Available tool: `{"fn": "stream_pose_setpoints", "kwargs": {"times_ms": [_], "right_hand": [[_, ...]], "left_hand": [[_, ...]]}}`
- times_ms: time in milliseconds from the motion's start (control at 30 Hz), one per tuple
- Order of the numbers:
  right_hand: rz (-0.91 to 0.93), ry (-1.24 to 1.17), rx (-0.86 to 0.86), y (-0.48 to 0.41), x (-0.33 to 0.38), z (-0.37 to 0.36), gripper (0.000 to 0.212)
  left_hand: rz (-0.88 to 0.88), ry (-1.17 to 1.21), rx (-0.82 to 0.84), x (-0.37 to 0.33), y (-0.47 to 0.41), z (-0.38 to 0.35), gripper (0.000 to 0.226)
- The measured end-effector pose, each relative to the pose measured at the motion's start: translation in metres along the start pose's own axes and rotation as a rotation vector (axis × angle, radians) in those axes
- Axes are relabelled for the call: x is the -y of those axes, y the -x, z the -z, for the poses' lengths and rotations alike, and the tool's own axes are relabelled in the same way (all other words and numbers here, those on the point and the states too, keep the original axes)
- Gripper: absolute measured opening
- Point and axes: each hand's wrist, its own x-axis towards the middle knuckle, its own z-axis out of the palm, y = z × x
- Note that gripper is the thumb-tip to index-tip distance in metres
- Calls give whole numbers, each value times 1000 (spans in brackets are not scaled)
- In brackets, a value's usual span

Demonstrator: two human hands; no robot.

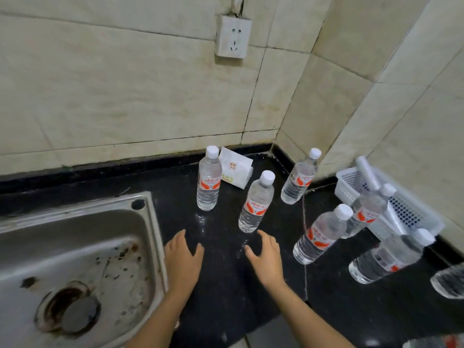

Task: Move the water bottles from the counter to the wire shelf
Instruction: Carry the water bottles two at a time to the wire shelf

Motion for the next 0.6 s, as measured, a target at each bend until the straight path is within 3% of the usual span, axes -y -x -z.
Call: {"fn": "stream_pose_setpoints", "kwargs": {"times_ms": [167, 333, 600], "right_hand": [[-129, -184, -119, -27, 4, -17, 69], [-105, -355, -286, -60, 14, -16, 91], [-142, -500, -292, -94, 19, -28, 100]], "left_hand": [[-11, 110, 31, -14, -41, -19, 71], [-63, 206, -8, -30, -71, -35, 91], [-80, 300, 17, -53, -117, -50, 108]]}}
